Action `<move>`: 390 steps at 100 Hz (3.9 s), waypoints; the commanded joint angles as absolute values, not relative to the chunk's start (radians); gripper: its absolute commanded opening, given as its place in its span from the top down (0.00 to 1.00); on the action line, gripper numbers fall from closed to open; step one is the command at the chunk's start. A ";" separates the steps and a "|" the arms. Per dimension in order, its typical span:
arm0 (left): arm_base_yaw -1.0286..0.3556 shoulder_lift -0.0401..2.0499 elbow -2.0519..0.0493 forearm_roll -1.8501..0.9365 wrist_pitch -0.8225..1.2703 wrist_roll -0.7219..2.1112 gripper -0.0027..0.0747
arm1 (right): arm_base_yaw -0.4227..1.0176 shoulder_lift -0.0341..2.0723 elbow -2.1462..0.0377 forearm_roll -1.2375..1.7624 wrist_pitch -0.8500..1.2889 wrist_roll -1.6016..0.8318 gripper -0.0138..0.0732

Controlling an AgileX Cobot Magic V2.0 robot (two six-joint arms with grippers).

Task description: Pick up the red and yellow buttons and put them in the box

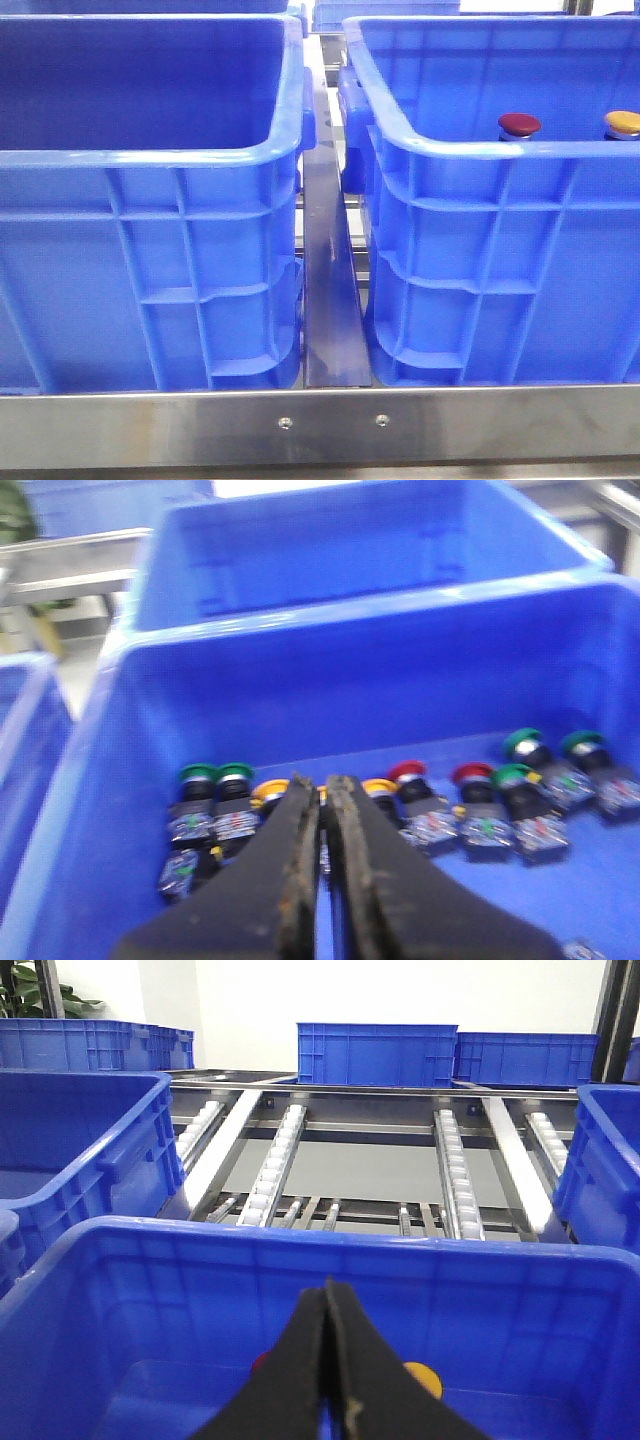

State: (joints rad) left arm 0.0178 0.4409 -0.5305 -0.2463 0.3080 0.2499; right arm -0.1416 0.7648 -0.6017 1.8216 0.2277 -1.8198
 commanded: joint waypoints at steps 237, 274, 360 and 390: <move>0.004 -0.037 0.044 0.021 -0.137 0.000 0.99 | -0.145 0.761 -0.628 1.887 0.257 -1.826 0.92; 0.004 -0.037 0.044 0.021 -0.137 0.000 0.99 | -0.145 0.762 -0.628 1.887 0.232 -1.826 0.92; 0.004 -0.037 0.044 0.021 -0.137 0.000 0.99 | -0.048 0.656 -0.611 0.371 0.146 -0.350 0.92; 0.004 -0.037 0.044 0.021 -0.137 0.000 0.99 | 0.030 0.508 -0.402 0.066 -0.143 -0.052 0.92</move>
